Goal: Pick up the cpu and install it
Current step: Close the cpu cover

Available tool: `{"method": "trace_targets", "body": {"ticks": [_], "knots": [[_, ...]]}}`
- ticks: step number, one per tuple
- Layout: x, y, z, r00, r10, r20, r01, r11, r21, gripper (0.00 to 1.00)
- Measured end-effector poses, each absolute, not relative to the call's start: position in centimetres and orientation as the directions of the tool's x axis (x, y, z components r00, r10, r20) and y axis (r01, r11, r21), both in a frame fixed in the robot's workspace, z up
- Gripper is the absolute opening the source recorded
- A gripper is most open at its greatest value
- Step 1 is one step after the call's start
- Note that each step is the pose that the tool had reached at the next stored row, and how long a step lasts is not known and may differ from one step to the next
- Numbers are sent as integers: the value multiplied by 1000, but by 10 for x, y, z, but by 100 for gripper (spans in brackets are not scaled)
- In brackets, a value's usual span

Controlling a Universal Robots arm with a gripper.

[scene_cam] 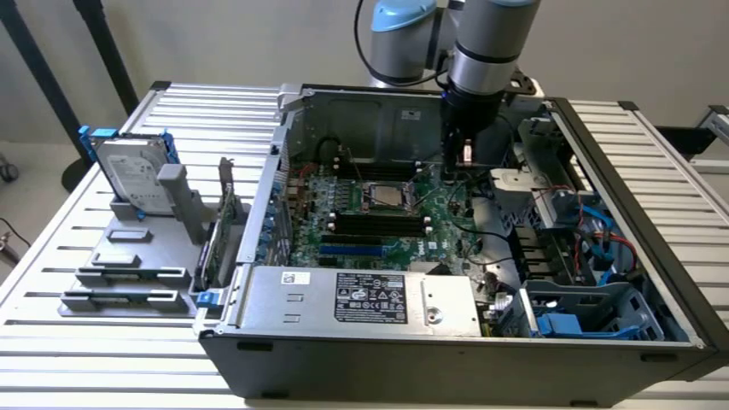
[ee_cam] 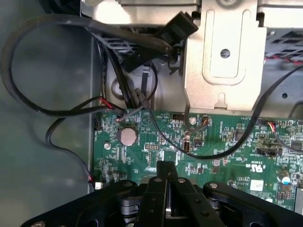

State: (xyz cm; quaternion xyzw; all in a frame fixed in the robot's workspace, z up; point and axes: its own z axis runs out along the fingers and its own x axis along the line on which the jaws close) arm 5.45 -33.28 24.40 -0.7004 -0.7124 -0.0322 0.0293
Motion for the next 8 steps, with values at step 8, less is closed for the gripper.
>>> {"method": "trace_targets", "body": {"ticks": [8], "knots": [[49,-333,245,-10,996,88,997,17,-81,11]]}}
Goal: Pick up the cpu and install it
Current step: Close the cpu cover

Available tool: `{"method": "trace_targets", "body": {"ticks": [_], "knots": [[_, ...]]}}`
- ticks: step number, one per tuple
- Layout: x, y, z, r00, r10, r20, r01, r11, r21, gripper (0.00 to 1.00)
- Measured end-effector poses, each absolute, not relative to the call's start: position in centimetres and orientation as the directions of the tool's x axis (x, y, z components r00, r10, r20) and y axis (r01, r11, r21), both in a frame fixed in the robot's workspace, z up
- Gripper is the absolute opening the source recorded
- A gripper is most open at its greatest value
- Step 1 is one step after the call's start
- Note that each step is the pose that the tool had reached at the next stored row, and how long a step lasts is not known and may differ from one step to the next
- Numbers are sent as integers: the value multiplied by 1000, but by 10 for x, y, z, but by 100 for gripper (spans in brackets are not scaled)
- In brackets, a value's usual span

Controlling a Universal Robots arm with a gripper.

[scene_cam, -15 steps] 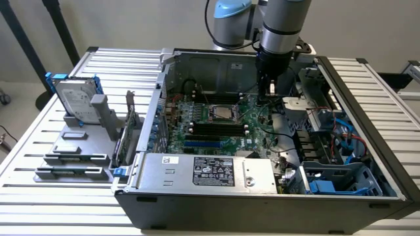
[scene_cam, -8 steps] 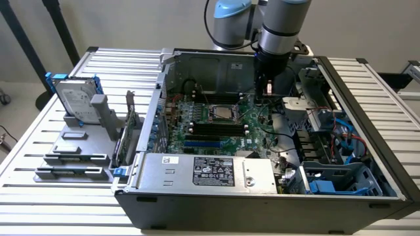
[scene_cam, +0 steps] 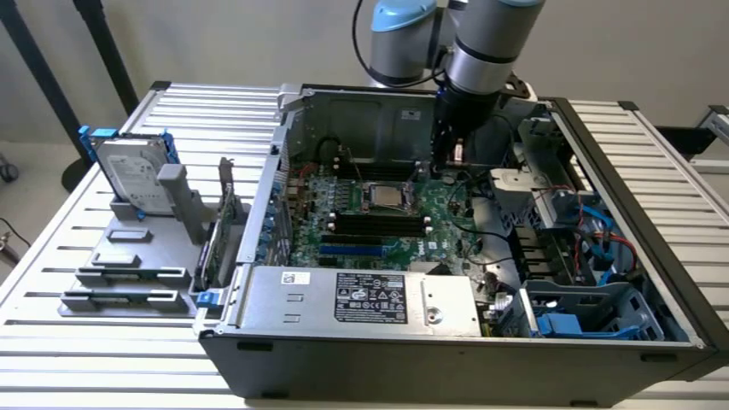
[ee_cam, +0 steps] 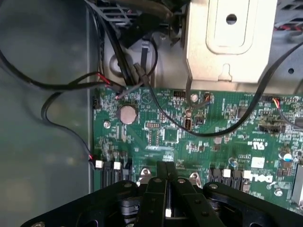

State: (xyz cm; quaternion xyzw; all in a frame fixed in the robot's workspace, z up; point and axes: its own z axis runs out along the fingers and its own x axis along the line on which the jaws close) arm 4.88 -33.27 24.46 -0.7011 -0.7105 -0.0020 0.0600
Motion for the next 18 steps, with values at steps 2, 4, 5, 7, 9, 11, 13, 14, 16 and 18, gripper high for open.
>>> {"method": "trace_targets", "body": {"ticks": [2,4,5,7,9,11,13,14,16,18], "knots": [[45,-333,245,-8,996,88,994,17,-104,11],[42,-333,245,-5,996,88,992,17,-128,11],[40,-333,245,-4,996,88,990,17,-140,11],[37,-333,245,-2,996,89,986,17,-167,11],[33,-333,245,1,996,89,981,17,-194,11],[30,-333,245,3,996,88,975,17,-220,11],[25,-333,245,4,996,88,971,17,-239,11],[23,-333,245,5,996,88,969,17,-246,11],[17,-333,244,6,996,88,966,17,-256,11],[11,-333,243,6,996,88,965,17,-263,11]]}}
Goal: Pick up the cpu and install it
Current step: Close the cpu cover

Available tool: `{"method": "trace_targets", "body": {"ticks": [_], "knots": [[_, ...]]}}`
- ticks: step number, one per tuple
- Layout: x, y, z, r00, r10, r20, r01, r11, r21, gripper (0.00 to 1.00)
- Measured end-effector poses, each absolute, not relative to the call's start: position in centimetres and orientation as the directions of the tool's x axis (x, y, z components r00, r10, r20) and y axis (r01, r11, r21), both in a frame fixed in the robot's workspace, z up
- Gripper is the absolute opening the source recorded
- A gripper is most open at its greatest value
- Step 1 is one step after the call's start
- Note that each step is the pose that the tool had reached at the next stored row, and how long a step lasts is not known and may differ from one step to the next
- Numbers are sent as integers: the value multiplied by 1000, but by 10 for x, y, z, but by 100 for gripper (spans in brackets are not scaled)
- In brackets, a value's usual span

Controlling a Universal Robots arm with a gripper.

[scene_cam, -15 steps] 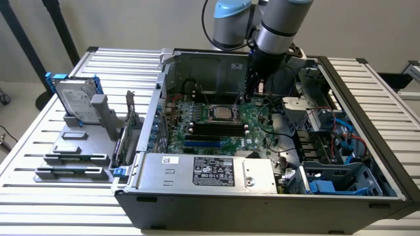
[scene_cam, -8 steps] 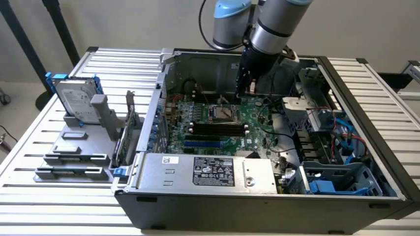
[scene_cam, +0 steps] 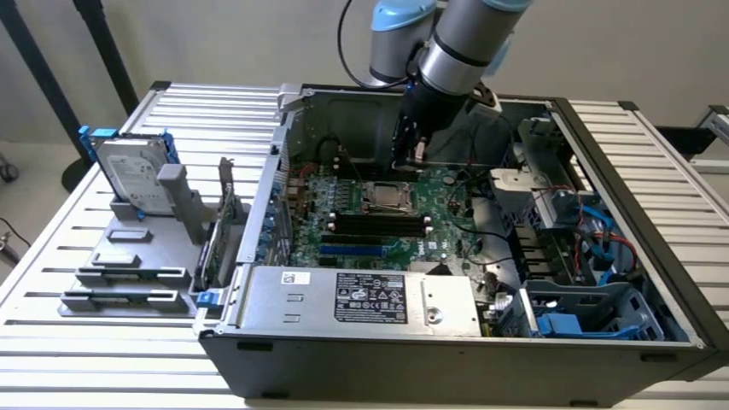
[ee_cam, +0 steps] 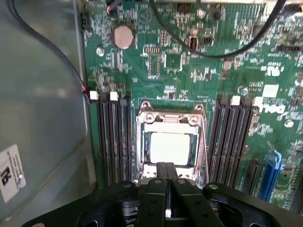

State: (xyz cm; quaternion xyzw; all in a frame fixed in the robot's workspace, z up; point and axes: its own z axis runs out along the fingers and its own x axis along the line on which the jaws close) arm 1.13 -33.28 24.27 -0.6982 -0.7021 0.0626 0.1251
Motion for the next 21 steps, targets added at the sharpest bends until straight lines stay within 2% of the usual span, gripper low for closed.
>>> {"method": "trace_targets", "body": {"ticks": [21], "knots": [[-21,-333,210,6,996,88,962,18,-273,11]]}}
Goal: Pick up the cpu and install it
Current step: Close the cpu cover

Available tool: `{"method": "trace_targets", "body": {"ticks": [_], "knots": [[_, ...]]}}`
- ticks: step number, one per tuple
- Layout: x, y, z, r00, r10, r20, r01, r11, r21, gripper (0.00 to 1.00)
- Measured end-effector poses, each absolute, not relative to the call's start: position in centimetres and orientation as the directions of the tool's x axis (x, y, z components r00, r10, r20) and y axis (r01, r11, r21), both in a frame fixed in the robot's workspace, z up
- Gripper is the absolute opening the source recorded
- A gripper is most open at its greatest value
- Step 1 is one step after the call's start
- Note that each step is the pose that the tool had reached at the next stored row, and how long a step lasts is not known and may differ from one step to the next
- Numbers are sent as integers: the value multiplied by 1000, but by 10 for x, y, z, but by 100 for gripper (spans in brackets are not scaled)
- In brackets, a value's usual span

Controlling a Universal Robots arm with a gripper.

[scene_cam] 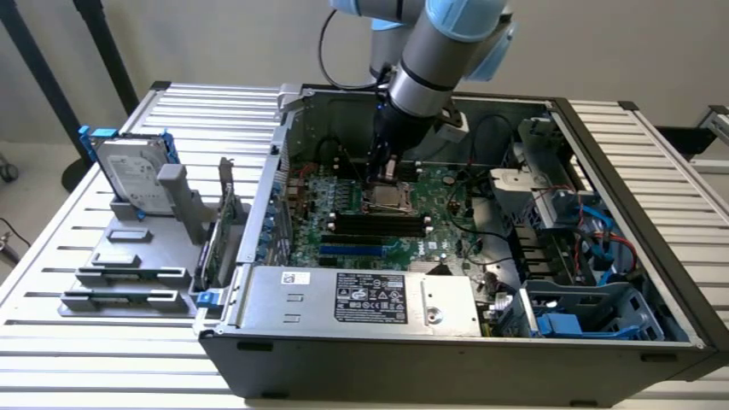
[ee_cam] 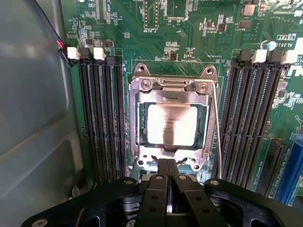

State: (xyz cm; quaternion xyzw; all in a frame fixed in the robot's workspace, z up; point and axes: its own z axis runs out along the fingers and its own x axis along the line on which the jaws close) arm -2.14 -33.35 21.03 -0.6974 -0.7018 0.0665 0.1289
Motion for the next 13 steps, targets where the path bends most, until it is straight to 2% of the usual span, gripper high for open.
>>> {"method": "trace_targets", "body": {"ticks": [13], "knots": [[-25,-338,200,6,996,92,962,19,-273,11]]}}
